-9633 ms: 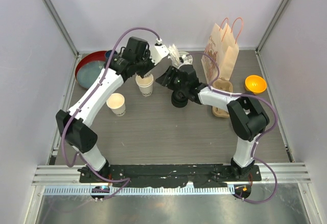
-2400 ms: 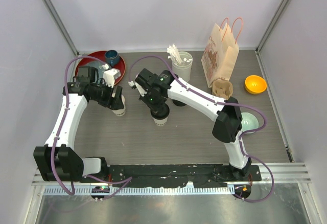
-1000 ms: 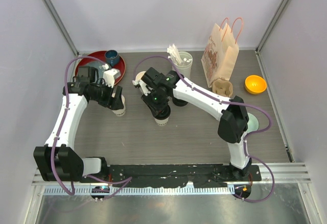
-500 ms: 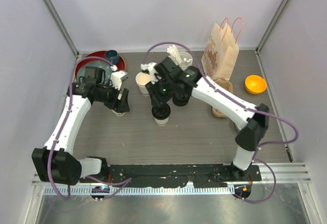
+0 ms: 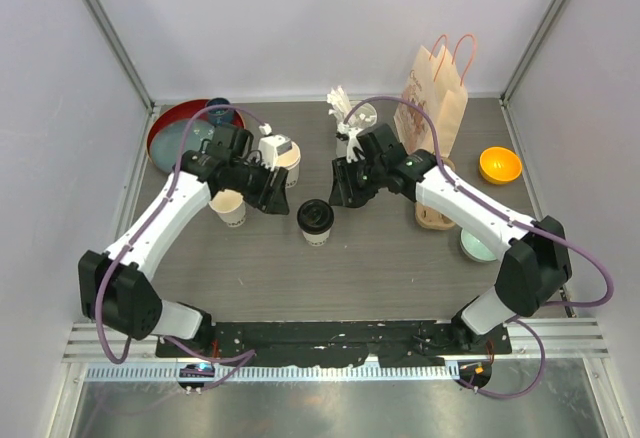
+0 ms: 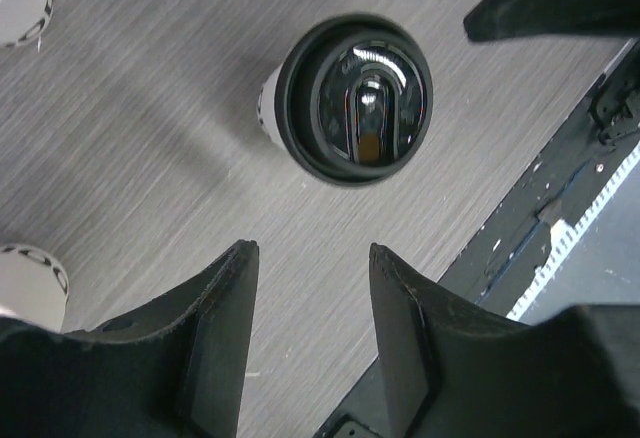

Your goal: Pack the takeout coffee

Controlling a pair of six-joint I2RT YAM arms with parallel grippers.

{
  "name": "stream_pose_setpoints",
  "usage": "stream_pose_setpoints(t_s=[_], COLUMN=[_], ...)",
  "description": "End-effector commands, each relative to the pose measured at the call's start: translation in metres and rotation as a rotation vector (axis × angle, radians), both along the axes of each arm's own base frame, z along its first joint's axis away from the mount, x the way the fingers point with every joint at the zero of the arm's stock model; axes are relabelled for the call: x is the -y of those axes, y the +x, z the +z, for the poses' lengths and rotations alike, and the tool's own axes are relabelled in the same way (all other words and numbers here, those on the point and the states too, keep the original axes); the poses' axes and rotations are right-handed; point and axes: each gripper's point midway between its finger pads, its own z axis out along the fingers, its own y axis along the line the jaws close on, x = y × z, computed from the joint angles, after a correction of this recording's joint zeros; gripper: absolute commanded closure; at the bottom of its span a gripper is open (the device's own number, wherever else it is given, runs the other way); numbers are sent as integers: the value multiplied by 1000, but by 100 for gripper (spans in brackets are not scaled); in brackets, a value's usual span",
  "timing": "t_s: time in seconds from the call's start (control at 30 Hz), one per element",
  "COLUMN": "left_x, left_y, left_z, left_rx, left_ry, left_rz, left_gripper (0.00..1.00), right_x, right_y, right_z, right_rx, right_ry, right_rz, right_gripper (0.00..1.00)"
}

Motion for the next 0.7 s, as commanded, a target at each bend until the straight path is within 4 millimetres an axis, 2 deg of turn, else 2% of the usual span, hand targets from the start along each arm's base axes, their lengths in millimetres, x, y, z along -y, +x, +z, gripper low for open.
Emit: stream_pose_setpoints(t_s=[0.0,0.27,0.5,0.67], left_x=[33,50,54,55], left_y=[22,34,34,32], left_z=[25,2,-1,-11], left_rx=[52,0,-4,-23], left_ry=[-98,-75,-67,-49], left_rz=[26,56,51,61], left_gripper=[48,53,55,57], right_x=[-19,-21,-31,-26], right_y=[13,15,5,4], right_z=[26,10,2,-8], right_rx=[81,74,67,82], right_ry=[116,76,48,-14], right_rz=[1,-1,31,-1], right_gripper=[56,64,66,66])
